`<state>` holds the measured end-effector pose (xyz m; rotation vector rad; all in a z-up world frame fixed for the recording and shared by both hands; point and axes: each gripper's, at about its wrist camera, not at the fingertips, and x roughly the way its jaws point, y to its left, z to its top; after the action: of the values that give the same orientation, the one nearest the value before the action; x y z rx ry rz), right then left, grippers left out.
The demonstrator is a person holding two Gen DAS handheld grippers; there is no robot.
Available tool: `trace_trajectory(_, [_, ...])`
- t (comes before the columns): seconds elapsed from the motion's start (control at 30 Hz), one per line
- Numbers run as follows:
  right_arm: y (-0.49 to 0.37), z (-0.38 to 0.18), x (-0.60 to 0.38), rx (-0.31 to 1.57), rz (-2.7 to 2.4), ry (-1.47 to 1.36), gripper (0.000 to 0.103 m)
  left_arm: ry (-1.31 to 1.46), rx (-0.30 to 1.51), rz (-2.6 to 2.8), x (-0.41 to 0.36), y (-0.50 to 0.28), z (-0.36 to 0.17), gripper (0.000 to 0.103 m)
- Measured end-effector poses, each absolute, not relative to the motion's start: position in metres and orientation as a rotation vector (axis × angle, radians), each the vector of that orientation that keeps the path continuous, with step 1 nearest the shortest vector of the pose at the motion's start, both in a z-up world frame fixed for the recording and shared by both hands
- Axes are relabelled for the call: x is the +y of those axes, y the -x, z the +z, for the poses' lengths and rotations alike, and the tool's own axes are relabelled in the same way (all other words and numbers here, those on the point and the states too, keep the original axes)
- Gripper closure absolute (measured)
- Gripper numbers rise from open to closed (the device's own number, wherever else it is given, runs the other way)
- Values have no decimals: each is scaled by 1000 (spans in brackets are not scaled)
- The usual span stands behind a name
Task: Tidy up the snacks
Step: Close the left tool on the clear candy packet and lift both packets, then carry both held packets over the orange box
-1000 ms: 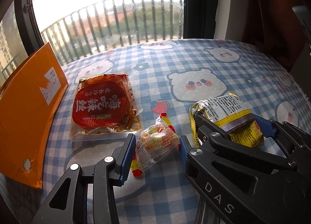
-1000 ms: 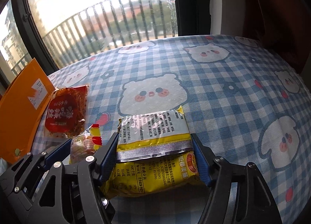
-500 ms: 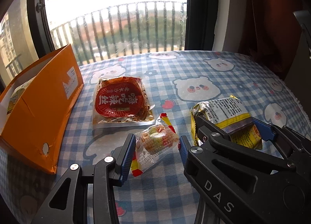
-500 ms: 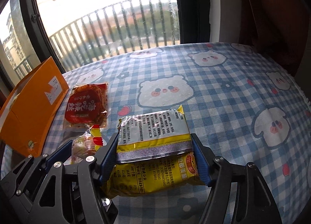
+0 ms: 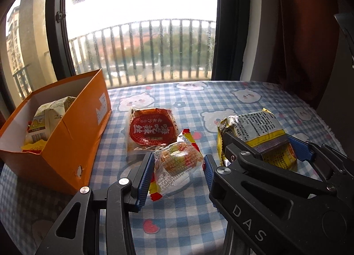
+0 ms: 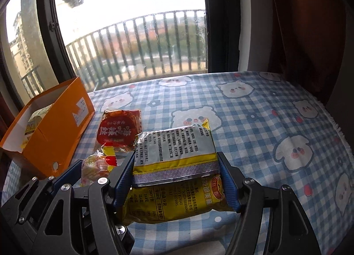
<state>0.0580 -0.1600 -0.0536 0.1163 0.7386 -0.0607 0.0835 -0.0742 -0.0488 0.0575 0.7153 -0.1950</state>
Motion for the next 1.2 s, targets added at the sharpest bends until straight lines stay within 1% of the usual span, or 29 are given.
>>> trace_trajectory(0.67, [-58, 12, -121, 578, -19, -62, 30, -28, 561, -171, -33, -84, 6, 57])
trace_trajectory(1.2, [-77, 31, -68, 535, 34, -48, 30, -2, 518, -111, 21, -90, 23, 57])
